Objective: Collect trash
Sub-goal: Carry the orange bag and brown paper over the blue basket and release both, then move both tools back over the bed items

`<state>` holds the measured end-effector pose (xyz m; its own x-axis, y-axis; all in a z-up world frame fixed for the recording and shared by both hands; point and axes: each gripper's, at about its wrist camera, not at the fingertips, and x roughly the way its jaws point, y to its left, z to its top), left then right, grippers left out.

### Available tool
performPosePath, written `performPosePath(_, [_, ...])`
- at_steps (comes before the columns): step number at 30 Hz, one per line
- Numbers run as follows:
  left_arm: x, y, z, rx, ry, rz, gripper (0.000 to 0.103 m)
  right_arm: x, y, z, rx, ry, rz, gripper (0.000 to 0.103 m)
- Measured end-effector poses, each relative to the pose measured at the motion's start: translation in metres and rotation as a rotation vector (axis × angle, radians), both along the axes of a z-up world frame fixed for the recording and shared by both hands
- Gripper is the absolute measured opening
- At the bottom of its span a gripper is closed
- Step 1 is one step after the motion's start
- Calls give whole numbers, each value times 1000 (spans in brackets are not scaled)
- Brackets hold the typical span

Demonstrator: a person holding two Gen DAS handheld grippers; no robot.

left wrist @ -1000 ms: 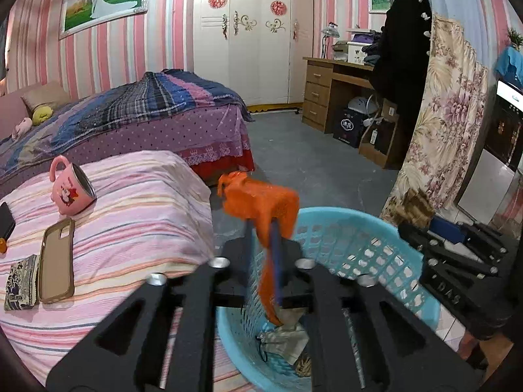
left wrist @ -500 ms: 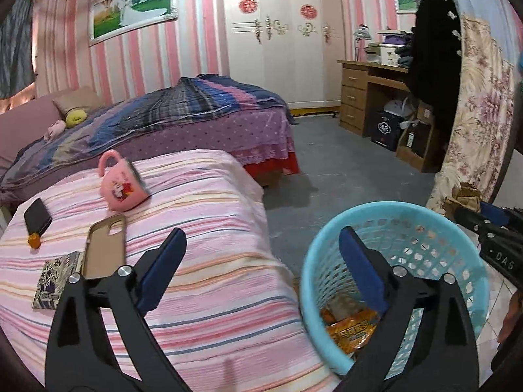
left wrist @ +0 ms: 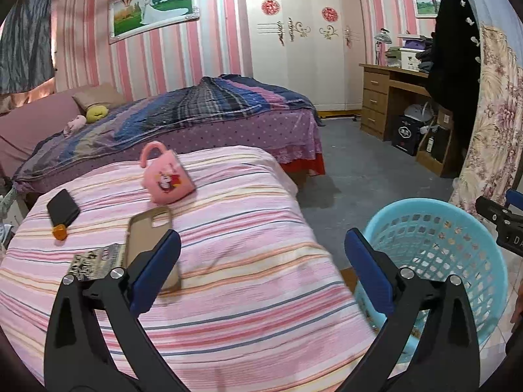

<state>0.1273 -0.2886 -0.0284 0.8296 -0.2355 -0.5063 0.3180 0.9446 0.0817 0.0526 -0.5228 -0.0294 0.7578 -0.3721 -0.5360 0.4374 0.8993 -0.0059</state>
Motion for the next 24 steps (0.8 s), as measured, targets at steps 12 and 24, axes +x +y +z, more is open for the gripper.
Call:
performPosePath(12, [12, 83, 18, 6, -7, 106, 97, 23, 37, 6, -46, 37, 66, 93])
performPosePath(24, [30, 192, 38, 56, -50, 277, 97, 55, 89, 7, 37, 32, 117, 94])
